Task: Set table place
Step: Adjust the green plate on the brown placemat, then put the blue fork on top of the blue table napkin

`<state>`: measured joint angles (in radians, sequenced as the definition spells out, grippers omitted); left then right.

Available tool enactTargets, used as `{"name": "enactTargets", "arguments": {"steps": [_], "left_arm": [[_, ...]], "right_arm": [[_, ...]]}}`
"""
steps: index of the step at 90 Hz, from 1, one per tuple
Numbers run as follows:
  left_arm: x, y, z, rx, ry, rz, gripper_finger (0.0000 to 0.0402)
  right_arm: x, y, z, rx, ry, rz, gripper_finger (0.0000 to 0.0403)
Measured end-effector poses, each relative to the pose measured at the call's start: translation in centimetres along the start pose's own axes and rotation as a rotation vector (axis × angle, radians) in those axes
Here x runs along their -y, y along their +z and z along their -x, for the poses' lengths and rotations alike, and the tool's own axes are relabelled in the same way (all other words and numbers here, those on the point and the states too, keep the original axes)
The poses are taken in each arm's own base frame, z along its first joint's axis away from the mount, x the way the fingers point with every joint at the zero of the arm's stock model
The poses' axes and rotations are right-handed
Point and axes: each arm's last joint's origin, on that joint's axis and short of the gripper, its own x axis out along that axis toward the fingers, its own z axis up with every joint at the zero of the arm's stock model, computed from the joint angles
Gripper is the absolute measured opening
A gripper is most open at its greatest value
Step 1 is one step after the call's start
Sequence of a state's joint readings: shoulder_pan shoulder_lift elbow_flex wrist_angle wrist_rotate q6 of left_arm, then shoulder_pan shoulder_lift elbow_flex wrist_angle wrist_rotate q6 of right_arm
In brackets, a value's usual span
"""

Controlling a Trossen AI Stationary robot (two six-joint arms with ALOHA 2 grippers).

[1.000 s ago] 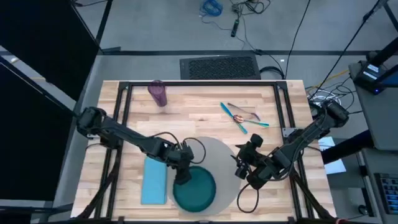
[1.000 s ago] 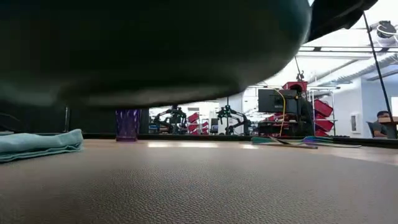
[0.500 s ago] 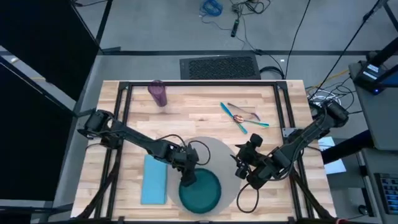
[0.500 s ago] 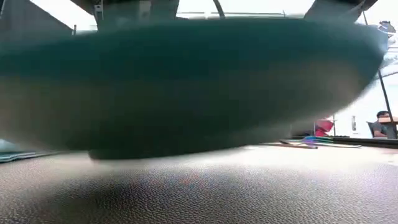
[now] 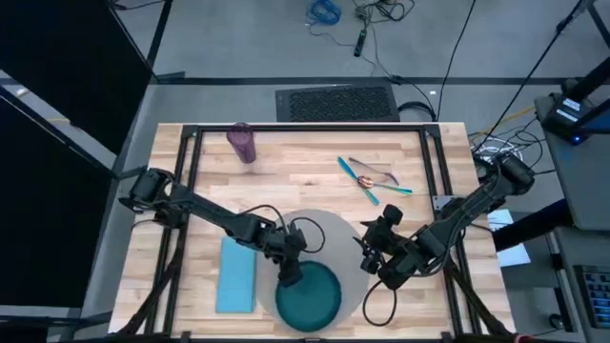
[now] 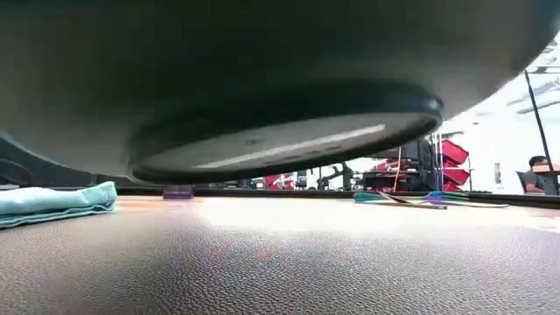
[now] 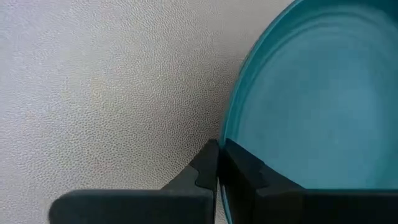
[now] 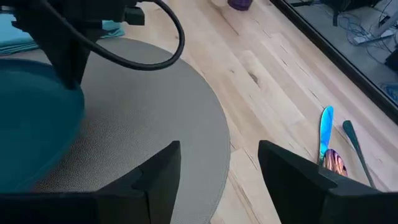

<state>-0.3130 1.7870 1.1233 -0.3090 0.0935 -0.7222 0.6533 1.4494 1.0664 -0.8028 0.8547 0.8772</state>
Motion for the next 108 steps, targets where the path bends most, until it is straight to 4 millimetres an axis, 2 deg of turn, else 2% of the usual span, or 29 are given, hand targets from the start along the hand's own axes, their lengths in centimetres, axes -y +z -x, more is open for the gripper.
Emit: {"name": "enactTargets", "arguments": {"steps": [48,80,108], "left_arm": [[-0.3,0.4,0.0,0.007,-0.01,0.004,0.0001],[-0.7,0.8,0.1,0.016,-0.005,0.001,0.0063],[-0.9,0.8,0.1,0.008,0.005,0.008,0.0068]], "right_arm": [[0.0,0.0,0.0,-0.006,0.005,-0.001,0.0201],[-0.1,-0.1,0.0,-0.018,0.016,0.0,0.0201],[-0.1,-0.1,0.0,-0.017,0.015,0.01,0.0201]]}}
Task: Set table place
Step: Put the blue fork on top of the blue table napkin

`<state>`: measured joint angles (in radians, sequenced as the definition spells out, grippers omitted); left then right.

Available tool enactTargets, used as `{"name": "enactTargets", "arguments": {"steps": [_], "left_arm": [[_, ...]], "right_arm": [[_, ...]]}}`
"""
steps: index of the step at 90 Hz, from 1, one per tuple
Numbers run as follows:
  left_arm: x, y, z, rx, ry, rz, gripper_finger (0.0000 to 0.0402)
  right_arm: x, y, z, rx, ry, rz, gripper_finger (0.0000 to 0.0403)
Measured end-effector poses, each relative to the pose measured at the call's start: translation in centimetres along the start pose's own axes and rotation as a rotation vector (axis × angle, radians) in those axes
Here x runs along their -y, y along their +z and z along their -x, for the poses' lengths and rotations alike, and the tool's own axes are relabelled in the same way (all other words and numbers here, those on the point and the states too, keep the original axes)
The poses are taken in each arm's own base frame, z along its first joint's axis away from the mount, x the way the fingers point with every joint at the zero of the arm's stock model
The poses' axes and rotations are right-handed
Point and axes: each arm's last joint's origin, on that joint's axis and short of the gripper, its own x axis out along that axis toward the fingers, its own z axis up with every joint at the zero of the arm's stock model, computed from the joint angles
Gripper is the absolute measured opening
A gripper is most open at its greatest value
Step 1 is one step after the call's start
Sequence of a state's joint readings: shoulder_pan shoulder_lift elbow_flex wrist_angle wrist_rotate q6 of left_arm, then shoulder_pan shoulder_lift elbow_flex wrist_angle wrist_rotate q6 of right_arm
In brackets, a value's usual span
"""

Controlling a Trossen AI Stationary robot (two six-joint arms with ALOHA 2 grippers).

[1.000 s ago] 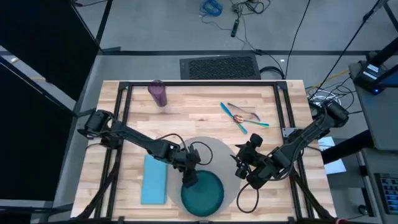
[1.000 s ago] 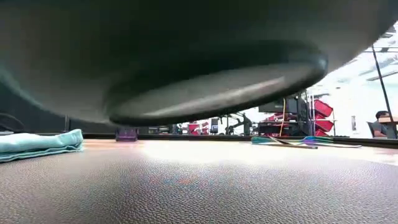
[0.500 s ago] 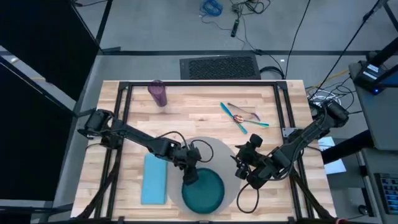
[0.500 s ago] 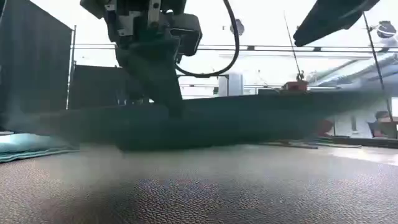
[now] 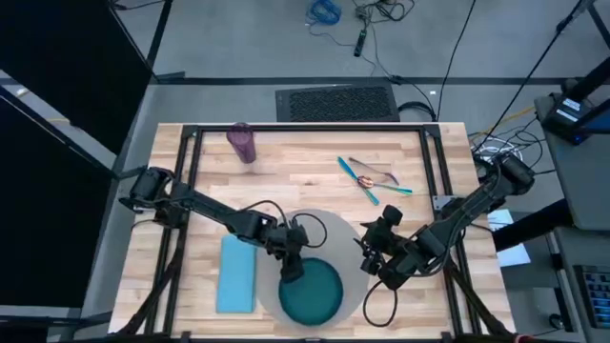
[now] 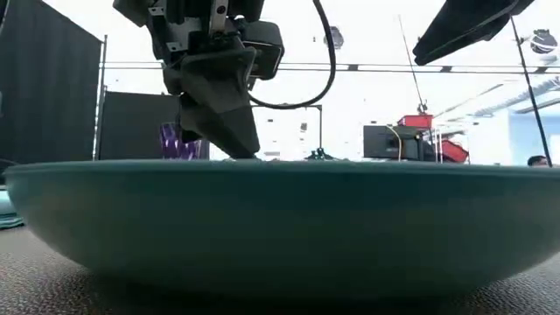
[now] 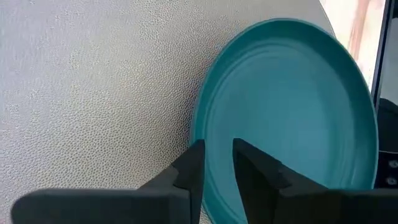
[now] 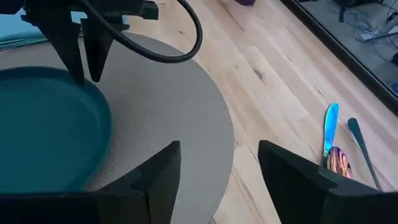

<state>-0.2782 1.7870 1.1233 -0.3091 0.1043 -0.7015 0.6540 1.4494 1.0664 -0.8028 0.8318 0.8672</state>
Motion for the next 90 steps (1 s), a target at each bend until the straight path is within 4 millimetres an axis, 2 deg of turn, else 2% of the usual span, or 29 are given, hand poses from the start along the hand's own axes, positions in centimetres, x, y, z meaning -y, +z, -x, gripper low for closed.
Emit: {"name": "enactTargets", "arguments": {"steps": [18,29,41,50,58,63,74,82,90], "left_arm": [[-1.2,0.6,0.3,-0.027,0.016,0.048,0.0067],[-1.9,1.7,1.8,0.019,0.007,-0.029,0.0067],[-2.7,3.6,4.7,0.124,0.032,-0.114,0.0067],[-3.4,5.1,8.3,0.207,0.115,-0.171,0.0067],[-4.2,5.3,12.0,0.244,0.26,-0.192,0.0067],[-4.4,5.0,14.4,0.276,0.346,-0.189,0.0067],[-4.6,3.0,19.0,0.318,0.494,-0.148,0.0067],[-4.9,1.2,20.8,0.344,0.537,-0.066,0.0067],[-5.2,-0.2,21.1,0.353,0.552,0.005,0.0067]], "right_arm": [[0.1,0.1,0.0,0.036,-0.028,0.056,0.0201],[0.3,0.4,-0.1,0.101,-0.094,0.125,0.0201],[1.2,1.2,-1.0,0.105,-0.162,0.16,0.0201],[2.7,2.1,-2.2,0.035,-0.173,0.168,0.0201],[4.4,3.1,-3.5,-0.03,-0.186,0.184,0.0201],[5.6,3.7,-4.2,-0.066,-0.202,0.204,0.0201],[8.6,4.8,-5.6,-0.172,-0.158,0.203,0.0201],[10.9,5.3,-6.6,-0.271,-0.059,0.161,0.0201],[13.3,5.5,-7.6,-0.351,-0.022,0.11,0.0201]]}}
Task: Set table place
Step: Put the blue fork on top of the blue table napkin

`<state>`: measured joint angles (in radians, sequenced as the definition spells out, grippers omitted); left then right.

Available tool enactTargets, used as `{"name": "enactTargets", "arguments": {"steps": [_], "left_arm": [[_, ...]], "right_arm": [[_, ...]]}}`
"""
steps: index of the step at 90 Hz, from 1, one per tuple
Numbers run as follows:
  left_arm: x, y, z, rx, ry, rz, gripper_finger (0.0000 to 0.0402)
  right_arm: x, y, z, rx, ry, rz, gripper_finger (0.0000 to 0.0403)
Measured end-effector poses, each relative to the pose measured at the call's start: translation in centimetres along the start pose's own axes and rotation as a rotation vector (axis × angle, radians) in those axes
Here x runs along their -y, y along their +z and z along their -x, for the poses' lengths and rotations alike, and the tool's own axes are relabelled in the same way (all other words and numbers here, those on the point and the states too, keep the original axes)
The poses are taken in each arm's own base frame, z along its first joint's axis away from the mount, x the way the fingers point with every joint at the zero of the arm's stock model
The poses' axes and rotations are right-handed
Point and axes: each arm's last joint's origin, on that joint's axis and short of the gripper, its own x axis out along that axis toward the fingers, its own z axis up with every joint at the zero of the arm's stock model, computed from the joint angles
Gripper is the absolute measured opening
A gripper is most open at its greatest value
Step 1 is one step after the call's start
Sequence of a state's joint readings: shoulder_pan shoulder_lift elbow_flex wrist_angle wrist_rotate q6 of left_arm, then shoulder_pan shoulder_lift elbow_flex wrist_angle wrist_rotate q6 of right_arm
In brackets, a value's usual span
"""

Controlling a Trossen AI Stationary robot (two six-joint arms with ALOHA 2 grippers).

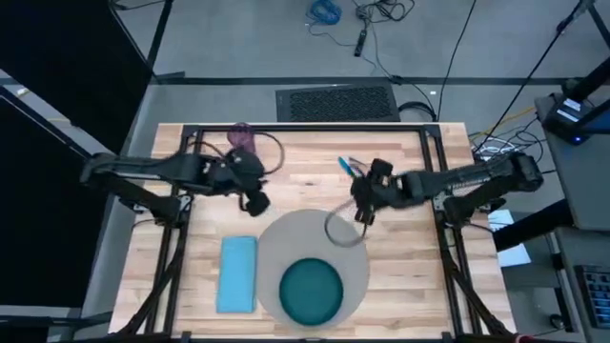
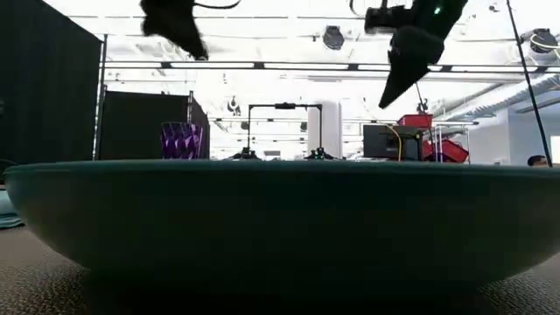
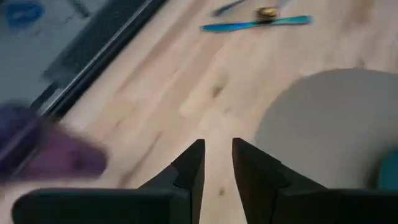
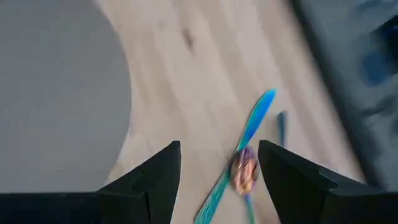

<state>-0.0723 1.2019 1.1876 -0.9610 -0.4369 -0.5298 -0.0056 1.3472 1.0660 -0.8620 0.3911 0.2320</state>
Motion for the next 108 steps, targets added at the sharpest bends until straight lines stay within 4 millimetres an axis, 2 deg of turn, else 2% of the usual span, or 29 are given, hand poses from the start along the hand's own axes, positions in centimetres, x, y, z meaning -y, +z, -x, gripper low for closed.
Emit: {"name": "enactTargets", "arguments": {"steps": [10,25,38,59,67,74,83,90,96,108], "left_arm": [[-0.2,-1.7,-0.9,-0.025,0.04,-0.025,0.0067],[-0.2,-3.6,-3.6,-0.028,0.136,-0.068,0.0067],[1.0,-3.2,-5.6,0.089,0.071,-0.176,0.0067],[2.9,-2.1,-6.4,0.347,-0.234,-0.402,0.0067],[3.1,-1.7,-6.2,0.394,-0.244,-0.421,0.0067],[2.8,-1.3,-6.2,0.43,-0.182,-0.398,0.0067],[1.9,-0.8,-6.5,0.444,-0.041,-0.4,0.0067],[1.3,-0.6,-6.7,0.444,0.048,-0.338,0.0067],[0.9,-0.2,-6.8,0.459,0.06,-0.274,0.0067],[0.6,-0.5,-7.1,0.421,0.068,-0.293,0.0067]], "right_arm": [[2.7,0.0,-1.0,-0.068,-0.031,-0.07,0.0201],[5.4,-0.1,-1.8,-0.113,-0.068,-0.141,0.0201],[7.2,-0.2,-2.8,-0.166,0.077,-0.192,0.0201],[10.9,-2.0,-3.3,-0.312,0.027,-0.238,0.0201],[12.7,-3.1,-3.5,-0.382,0.003,-0.297,0.0201],[13.8,-4.2,-4.1,-0.417,-0.017,-0.353,0.0201],[14.4,-5.5,-5.5,-0.427,-0.02,-0.403,0.0201],[14.2,-6.8,-6.5,-0.452,-0.003,-0.435,0.0201],[13.8,-7.6,-7.1,-0.469,0.012,-0.446,0.0201],[13.1,-9.0,-8.1,-0.504,0.012,-0.469,0.0201]]}}
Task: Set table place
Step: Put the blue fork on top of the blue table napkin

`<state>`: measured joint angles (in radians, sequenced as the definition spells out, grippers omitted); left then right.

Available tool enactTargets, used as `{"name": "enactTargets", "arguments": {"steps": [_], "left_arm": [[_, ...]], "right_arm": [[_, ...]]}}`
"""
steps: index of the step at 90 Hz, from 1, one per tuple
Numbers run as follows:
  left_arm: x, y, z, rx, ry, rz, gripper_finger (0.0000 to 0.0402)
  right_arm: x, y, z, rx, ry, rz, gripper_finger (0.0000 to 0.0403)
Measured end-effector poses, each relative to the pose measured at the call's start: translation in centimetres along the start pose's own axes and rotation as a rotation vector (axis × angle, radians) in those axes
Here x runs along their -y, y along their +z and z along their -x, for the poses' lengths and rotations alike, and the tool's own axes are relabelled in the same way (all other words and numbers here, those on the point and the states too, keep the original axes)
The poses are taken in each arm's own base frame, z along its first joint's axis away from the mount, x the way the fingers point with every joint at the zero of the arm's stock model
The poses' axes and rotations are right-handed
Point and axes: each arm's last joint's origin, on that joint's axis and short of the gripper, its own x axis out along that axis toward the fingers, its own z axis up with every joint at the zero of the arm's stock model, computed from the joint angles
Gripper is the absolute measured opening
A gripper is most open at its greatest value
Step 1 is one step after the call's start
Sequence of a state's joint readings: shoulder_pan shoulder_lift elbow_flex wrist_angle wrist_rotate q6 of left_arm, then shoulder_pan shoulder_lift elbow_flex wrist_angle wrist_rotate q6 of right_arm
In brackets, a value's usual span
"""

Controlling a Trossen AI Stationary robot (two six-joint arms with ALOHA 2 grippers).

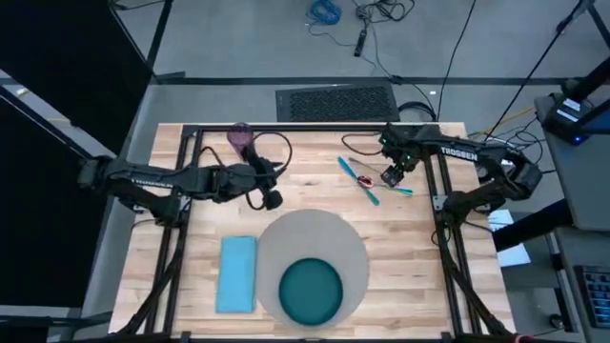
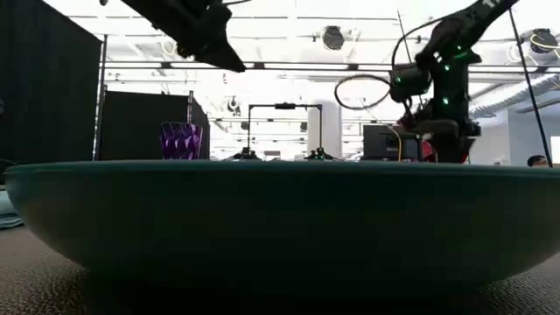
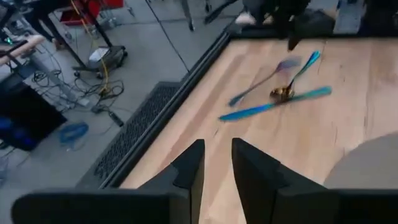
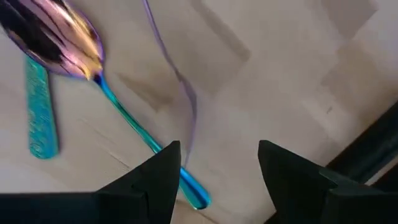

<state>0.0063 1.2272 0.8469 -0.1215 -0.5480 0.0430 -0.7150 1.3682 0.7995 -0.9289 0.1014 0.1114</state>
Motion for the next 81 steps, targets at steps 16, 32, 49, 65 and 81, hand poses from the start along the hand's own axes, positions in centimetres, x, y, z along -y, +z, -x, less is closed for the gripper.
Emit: {"name": "enactTargets", "arguments": {"steps": [16,32,49,65,81], "left_arm": [[0.0,0.0,0.0,0.0,-0.006,-0.023,0.0067],[0.0,0.0,0.0,0.001,-0.006,-0.023,0.0067],[0.0,0.0,0.0,0.001,-0.006,-0.022,0.0067],[0.1,0.0,0.0,0.001,-0.01,-0.016,0.0067],[0.1,0.0,0.0,0.002,-0.033,-0.016,0.0067]], "right_arm": [[-0.1,0.0,-0.3,0.016,0.005,-0.005,0.0201],[-0.1,0.0,-0.3,0.018,0.007,-0.008,0.0201],[-0.4,1.0,-1.0,0.059,0.065,-0.024,0.0201],[-0.7,1.4,-2.5,0.002,0.078,-0.012,0.0201],[-0.6,1.3,-3.4,-0.058,0.01,0.01,0.0194]]}}
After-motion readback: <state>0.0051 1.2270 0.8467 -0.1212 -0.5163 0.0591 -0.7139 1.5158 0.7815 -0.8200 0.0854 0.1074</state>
